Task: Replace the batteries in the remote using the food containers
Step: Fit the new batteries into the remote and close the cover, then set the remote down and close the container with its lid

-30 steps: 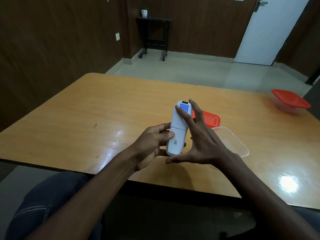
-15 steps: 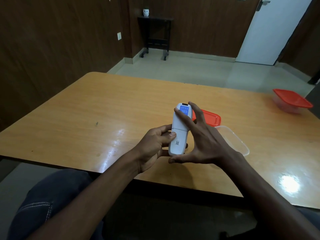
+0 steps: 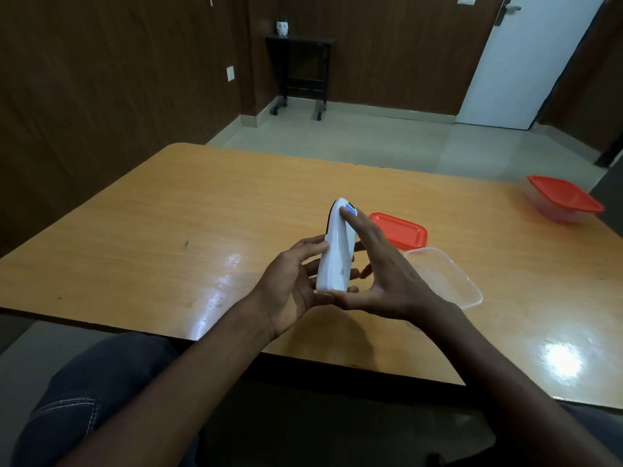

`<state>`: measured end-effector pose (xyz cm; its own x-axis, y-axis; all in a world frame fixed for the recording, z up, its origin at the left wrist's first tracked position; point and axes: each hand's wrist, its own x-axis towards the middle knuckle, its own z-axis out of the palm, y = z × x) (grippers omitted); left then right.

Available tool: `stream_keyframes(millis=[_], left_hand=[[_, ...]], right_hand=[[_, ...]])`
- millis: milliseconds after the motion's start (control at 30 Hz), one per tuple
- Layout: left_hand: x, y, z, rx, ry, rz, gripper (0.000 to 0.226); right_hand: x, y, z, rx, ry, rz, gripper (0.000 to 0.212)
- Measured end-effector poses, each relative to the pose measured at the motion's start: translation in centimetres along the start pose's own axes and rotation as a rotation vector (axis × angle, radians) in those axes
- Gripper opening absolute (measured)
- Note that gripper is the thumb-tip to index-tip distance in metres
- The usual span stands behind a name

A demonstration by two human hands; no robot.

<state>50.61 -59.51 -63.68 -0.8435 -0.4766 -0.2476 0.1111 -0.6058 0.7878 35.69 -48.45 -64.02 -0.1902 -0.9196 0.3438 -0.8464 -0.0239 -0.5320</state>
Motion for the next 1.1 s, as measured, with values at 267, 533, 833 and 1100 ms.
stream_keyframes(millis=[267, 533, 833, 1100], left_hand=[[0.9, -0.5, -0.5, 0.167, 0.332, 0.191, 0.055], [1.0, -0.3, -0.6, 0.102, 0.295, 0.211, 0.030], [1.2, -0.6, -0.1, 0.099, 0.333, 0.153, 0.034], [1.7, -1.3, 0.3, 0.126, 0.364, 0.125, 0.030]], right_hand=[[1.0, -1.1, 0.7, 0.667, 0.030, 0.414, 0.061], [0.9, -1.6, 0.0, 0.798, 0.095, 0.535, 0.037], [0.8, -1.8, 0.9, 0.512, 0.108, 0.557, 0.067], [0.7, -2.3, 1.9, 0.096, 0.170, 0.548, 0.050]])
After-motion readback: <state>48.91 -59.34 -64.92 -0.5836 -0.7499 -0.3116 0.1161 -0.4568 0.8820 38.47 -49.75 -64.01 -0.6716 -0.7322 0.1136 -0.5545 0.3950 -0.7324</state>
